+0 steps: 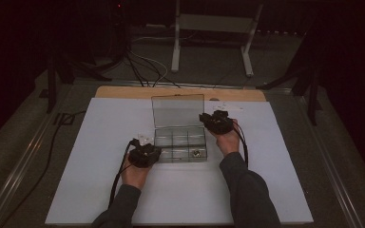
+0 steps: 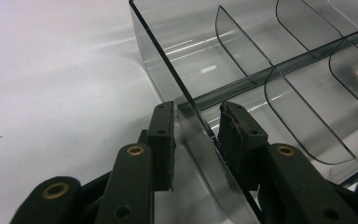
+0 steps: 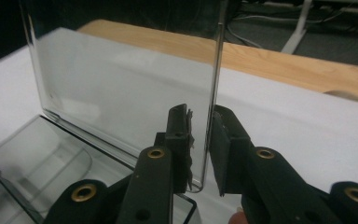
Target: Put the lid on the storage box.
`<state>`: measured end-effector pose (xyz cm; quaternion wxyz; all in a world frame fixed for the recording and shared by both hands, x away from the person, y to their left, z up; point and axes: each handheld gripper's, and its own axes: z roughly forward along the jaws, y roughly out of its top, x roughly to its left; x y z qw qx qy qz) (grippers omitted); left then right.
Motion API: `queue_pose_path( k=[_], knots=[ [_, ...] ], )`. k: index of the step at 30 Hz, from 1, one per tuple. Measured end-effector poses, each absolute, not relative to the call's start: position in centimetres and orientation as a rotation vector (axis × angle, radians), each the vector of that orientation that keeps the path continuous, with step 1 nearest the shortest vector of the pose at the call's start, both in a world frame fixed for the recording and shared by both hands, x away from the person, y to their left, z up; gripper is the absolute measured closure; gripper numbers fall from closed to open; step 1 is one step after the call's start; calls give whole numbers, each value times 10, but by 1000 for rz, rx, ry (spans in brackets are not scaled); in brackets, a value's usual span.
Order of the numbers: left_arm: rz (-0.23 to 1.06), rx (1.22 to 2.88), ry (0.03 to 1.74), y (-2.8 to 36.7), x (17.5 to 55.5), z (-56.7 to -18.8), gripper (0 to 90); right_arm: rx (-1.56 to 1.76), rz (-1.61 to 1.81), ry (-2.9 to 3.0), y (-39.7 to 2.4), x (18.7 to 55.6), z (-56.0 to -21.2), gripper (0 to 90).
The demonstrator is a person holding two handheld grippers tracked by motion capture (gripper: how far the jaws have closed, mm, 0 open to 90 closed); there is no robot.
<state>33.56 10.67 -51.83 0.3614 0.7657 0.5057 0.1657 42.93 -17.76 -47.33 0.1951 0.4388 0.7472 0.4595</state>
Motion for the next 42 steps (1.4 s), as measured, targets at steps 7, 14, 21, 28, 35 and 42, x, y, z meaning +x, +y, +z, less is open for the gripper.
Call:
queue_pose_path(
  k=[7, 14, 21, 28, 35, 42],
  knots=[
    [406, 1956, 1313, 107, 336, -519, 680, 1145, 1227, 2097, -176, 423, -472, 785],
    [398, 1943, 1323, 106, 336, -519, 677, 1088, 1160, 2104, -175, 417, -474, 785],
    [389, 1936, 1323, 106, 336, -519, 671, 1036, 1102, 2108, -176, 411, -477, 789],
    [384, 1937, 1321, 107, 337, -518, 672, 1010, 1093, 2117, -176, 407, -477, 790],
    [390, 1942, 1312, 107, 337, -518, 672, 996, 1088, 2122, -177, 403, -476, 793],
    [391, 1945, 1303, 108, 337, -518, 673, 989, 1085, 2127, -178, 400, -476, 795]
  ],
)
